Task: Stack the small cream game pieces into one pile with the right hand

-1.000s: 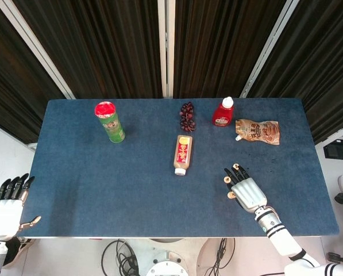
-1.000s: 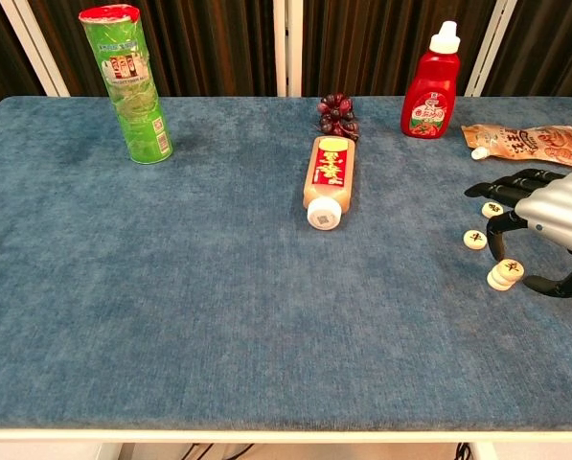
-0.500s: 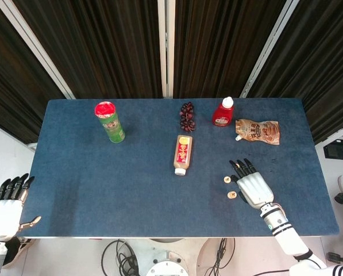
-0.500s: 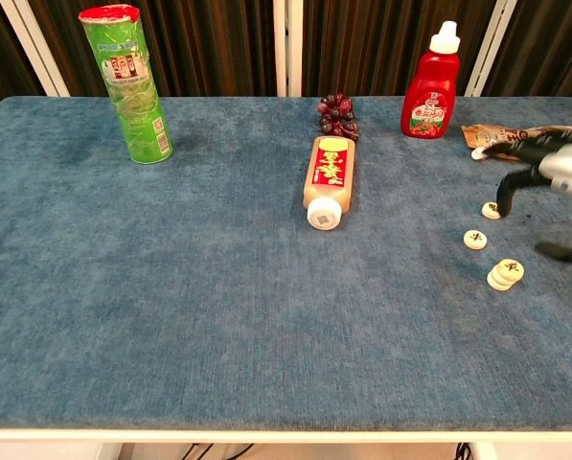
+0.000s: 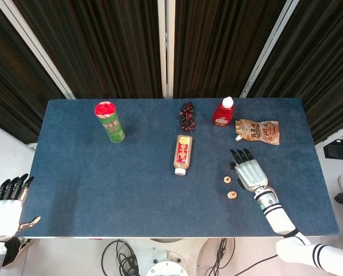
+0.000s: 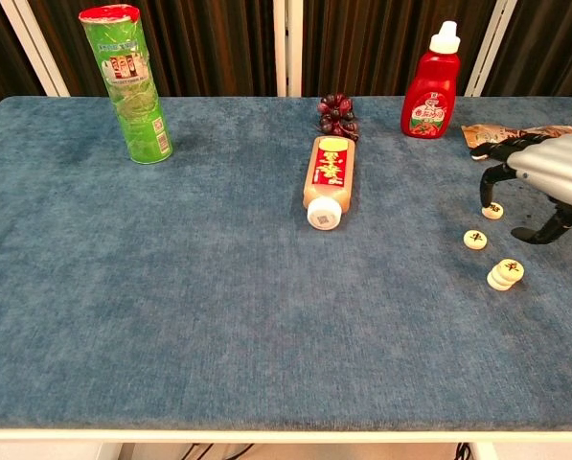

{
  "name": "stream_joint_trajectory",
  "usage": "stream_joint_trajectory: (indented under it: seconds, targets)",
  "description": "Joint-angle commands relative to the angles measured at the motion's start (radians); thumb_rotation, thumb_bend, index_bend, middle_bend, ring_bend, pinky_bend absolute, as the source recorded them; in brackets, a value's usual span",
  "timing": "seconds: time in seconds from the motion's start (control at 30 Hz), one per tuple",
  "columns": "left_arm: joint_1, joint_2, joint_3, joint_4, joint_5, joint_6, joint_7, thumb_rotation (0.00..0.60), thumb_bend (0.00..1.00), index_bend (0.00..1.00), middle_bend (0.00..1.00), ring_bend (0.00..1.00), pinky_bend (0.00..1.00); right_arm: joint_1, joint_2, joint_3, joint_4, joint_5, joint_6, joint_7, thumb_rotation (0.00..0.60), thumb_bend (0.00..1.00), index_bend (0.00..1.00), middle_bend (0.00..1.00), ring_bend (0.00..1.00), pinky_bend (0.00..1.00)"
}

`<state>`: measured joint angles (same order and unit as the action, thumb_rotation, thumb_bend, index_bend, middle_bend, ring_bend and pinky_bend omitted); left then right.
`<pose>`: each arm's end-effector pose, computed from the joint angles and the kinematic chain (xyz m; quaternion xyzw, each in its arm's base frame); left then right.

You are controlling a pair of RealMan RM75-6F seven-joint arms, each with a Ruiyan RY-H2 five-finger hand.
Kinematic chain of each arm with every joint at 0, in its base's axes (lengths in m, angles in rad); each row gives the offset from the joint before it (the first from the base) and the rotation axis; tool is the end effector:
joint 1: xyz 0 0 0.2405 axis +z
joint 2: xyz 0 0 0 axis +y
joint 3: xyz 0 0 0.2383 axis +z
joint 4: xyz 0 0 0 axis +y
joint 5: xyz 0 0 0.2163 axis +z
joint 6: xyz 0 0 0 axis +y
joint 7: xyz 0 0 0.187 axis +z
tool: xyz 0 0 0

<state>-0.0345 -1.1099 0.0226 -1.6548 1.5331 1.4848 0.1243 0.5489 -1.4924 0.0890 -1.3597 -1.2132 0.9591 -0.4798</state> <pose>-0.3009 0.1914 0.1293 -0.6263 -0.3883 -0.3315 0.5891 -0.2357 -0.3434 -0.0218 0.7744 -0.3156 0.2356 0.4951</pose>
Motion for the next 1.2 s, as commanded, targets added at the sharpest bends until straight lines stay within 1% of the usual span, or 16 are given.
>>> stream_joint_trajectory:
  seconds: [0.03, 0.2, 0.3, 0.53, 0.67, 0.93, 1.2]
  targets:
    - [-0.001, -0.001, -0.001, 0.002, -0.002, -0.002, -0.001, 0.6, 0.09, 0.0, 0.0, 0.0, 0.0, 0.012, -0.013, -0.001, 0.018, -0.003, -0.012, 0.012, 0.6, 0.26, 0.37, 0.01, 0.0, 0.0]
    - [-0.005, -0.002, -0.003, 0.004, -0.005, -0.009, -0.002, 0.6, 0.09, 0.0, 0.0, 0.0, 0.0, 0.025, -0.003, -0.01, 0.012, -0.017, -0.038, 0.038, 0.6, 0.26, 0.36, 0.01, 0.0, 0.0]
    - [-0.006, -0.002, -0.003, 0.004, -0.007, -0.011, -0.001, 0.6, 0.09, 0.0, 0.0, 0.0, 0.0, 0.026, 0.007, -0.019, 0.002, -0.037, -0.036, 0.056, 0.6, 0.25, 0.34, 0.01, 0.0, 0.0]
    - [-0.009, -0.004, -0.003, 0.003, -0.009, -0.017, 0.003, 0.6, 0.09, 0.0, 0.0, 0.0, 0.0, 0.027, 0.014, -0.025, -0.001, -0.055, -0.036, 0.094, 0.6, 0.13, 0.31, 0.01, 0.0, 0.0]
    - [-0.009, -0.003, -0.004, 0.0, -0.011, -0.017, 0.007, 0.6, 0.09, 0.0, 0.0, 0.0, 0.0, 0.033, -0.001, -0.024, 0.016, -0.048, -0.042, 0.095, 0.6, 0.09, 0.3, 0.01, 0.0, 0.0]
    - [-0.011, -0.003, -0.004, 0.002, -0.017, -0.023, 0.007, 0.6, 0.09, 0.0, 0.0, 0.0, 0.0, 0.047, -0.036, -0.013, 0.051, -0.04, -0.046, 0.097, 0.6, 0.09, 0.3, 0.01, 0.0, 0.0]
    - [-0.011, -0.002, -0.004, 0.008, -0.022, -0.026, -0.004, 0.6, 0.09, 0.0, 0.0, 0.0, 0.0, 0.057, -0.062, -0.006, 0.078, -0.025, -0.049, 0.087, 0.6, 0.11, 0.37, 0.02, 0.0, 0.0]
